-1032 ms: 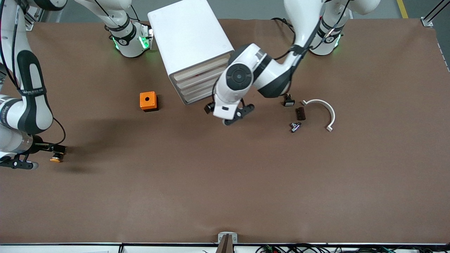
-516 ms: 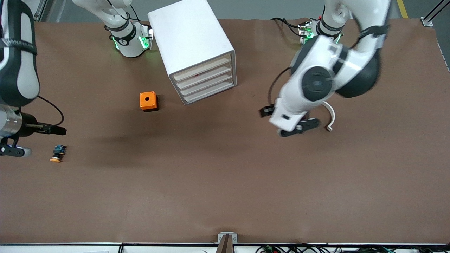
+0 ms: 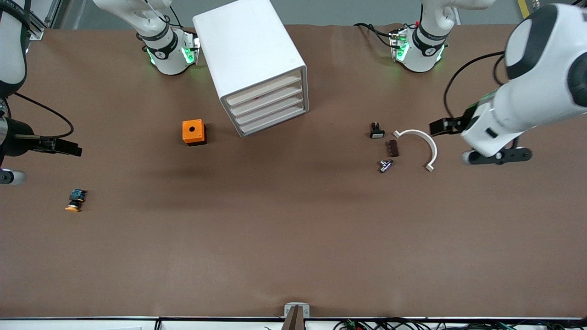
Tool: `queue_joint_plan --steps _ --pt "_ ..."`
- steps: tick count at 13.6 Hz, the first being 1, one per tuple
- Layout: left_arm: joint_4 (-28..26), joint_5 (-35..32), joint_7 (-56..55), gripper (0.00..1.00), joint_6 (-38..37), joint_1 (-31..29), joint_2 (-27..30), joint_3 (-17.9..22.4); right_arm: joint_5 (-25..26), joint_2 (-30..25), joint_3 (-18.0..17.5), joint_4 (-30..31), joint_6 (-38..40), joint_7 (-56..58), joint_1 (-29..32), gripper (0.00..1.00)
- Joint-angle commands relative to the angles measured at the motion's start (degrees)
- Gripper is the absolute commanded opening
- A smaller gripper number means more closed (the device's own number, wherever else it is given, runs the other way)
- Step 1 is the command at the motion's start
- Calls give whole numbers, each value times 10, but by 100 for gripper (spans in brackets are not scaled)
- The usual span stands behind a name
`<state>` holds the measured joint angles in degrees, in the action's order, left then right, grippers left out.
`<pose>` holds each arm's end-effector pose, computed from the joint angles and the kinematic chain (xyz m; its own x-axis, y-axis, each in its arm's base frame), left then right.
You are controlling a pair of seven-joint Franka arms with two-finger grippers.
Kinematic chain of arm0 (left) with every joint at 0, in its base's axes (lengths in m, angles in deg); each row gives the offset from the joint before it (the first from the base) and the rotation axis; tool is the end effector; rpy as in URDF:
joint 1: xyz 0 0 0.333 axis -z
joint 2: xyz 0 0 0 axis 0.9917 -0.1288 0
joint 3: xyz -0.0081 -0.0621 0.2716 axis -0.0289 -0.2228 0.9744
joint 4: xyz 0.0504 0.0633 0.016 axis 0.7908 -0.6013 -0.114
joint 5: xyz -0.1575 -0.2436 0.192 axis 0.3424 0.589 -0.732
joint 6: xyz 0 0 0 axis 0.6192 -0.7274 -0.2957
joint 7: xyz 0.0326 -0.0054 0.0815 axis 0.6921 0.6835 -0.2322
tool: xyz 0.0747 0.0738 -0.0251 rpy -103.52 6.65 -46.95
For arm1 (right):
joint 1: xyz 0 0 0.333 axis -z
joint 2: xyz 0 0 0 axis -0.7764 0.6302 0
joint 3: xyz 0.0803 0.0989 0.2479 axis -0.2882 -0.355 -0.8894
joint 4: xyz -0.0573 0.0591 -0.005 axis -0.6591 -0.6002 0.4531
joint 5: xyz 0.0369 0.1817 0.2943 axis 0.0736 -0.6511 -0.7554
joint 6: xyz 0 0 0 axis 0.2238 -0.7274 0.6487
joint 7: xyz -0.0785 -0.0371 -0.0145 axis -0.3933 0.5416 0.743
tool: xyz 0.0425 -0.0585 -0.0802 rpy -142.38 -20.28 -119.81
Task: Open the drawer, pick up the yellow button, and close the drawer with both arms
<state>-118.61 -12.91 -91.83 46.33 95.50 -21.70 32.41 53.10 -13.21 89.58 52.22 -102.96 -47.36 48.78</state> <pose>0.5171 -0.1083 0.5171 0.9697 0.0288 -0.2425 0.0289 -0.9996 -0.0031 0.5550 -0.0392 0.5183 0.9751 -0.1202 -0.1862 -0.1194 -0.9927 0.0153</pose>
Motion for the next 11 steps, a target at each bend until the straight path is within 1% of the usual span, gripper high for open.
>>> queue_joint_plan --steps 1,3,4,5,6,7,9,11 --pt "-134 -35 61 100 83 -19 95 -8 -7 4 2 -19 10 -9 -2 100" --pt "-207 -35 98 100 157 -48 146 -10 2 5 4 -21 11 -7 -14 100" --pt "-225 -35 111 100 181 -61 163 -10 4 5 4 -21 15 -6 -15 100" --pt "-223 -35 113 100 187 -74 165 -18 5 5 6 -21 24 -6 -15 100" --pt "-208 -35 114 100 187 -93 166 -37 5 5 6 -33 29 -7 -14 100" --pt "-191 -35 114 100 184 -100 165 -44 6 5 7 -44 36 -7 -15 100" --pt "-162 -35 112 100 176 -103 163 -43 5 5 11 -73 47 -6 -7 100" --pt "-122 -34 110 100 162 -103 151 -42 5 2 9 -79 59 -5 -5 100"
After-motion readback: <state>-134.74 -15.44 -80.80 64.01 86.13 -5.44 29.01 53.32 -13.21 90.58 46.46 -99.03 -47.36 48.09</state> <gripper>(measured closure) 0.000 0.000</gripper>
